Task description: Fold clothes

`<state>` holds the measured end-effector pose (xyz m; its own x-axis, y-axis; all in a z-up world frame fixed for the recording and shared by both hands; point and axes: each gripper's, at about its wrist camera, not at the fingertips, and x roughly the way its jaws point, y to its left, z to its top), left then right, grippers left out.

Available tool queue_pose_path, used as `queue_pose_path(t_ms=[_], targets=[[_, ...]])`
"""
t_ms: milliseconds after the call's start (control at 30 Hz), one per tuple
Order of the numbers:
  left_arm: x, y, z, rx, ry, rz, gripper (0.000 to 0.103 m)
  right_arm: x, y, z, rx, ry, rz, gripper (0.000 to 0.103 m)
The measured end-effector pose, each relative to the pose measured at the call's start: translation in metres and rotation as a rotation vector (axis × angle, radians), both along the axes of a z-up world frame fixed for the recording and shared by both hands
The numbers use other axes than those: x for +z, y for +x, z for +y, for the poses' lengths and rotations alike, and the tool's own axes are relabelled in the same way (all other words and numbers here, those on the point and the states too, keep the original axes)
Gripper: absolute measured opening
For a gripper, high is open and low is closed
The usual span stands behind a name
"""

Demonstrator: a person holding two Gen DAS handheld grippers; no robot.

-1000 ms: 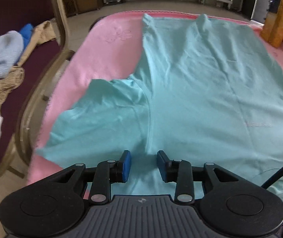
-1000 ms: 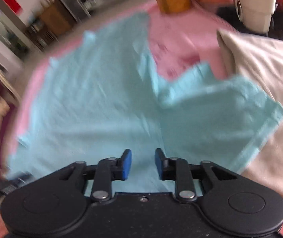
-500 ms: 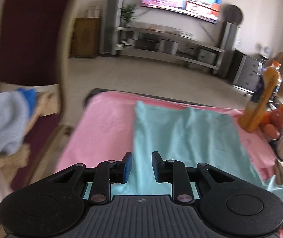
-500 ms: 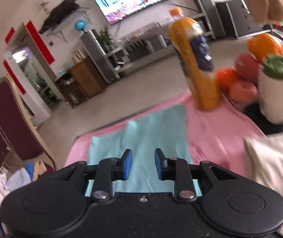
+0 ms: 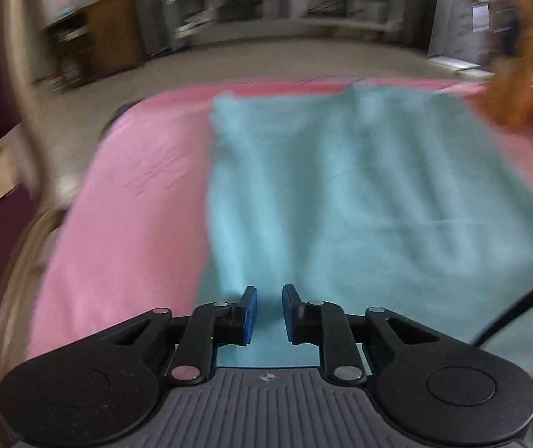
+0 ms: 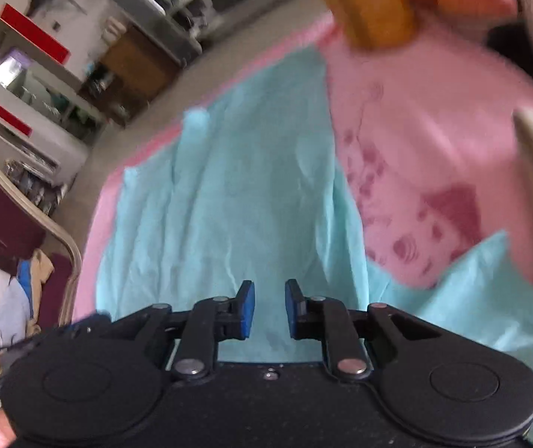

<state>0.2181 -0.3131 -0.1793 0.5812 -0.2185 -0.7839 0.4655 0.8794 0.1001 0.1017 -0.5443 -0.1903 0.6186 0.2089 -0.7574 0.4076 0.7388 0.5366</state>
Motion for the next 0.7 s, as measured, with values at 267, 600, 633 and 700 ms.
queue_pose_path(t_ms=[267, 600, 633, 700], targets=[[0.008, 0.023, 0.049, 0.340, -0.048, 0.031, 0.015, 0.002, -0.018, -0.031, -0.207, -0.140, 0.023, 0.003], [0.031, 0.020, 0.017, 0.116, -0.209, -0.004, 0.016, 0.035, -0.004, -0.023, -0.226, -0.227, -0.188, 0.014], [0.026, 0.023, 0.009, 0.093, -0.201, 0.001, 0.016, 0.033, 0.004, -0.023, -0.215, -0.211, -0.194, 0.014], [0.017, 0.031, -0.007, 0.048, -0.183, 0.011, 0.016, 0.026, 0.024, -0.024, -0.166, -0.131, -0.201, 0.018]])
